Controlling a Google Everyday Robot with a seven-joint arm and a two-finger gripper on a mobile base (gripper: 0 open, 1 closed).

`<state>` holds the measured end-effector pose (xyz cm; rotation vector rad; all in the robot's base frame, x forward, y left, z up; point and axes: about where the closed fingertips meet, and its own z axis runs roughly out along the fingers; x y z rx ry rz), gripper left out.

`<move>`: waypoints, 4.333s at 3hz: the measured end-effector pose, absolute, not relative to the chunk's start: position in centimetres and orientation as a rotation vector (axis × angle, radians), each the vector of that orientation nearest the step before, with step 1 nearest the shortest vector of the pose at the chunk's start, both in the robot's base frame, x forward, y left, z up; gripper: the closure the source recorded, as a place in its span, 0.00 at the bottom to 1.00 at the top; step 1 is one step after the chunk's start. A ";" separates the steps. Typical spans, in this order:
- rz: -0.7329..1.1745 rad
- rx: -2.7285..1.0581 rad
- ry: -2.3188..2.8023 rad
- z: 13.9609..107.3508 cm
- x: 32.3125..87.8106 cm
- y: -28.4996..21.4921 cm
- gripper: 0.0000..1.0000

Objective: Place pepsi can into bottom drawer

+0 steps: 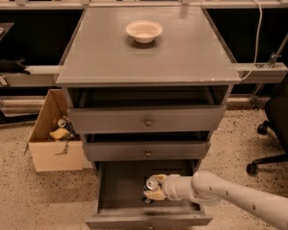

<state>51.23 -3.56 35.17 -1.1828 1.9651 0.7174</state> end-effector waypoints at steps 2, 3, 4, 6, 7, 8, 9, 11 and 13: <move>0.712 -1.198 1.972 34.5 51.5 -3.3 1.00; 0.712 -1.284 1.918 32.0 52.4 -2.0 1.00; 0.719 -1.372 1.830 29.1 53.4 -0.1 1.00; 0.749 -1.527 1.694 24.2 53.6 3.6 1.00; 0.759 -1.520 1.686 22.1 54.1 4.2 1.00; 0.799 -1.497 1.707 19.5 55.1 4.8 0.77; 0.816 -1.493 1.719 18.5 55.6 5.2 0.54; 0.861 -1.479 1.679 19.3 55.8 5.3 0.01; 1.024 -1.360 1.612 21.6 55.5 2.7 0.00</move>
Offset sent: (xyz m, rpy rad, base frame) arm 0.0080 0.0023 -0.0138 -0.0322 0.0054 0.0111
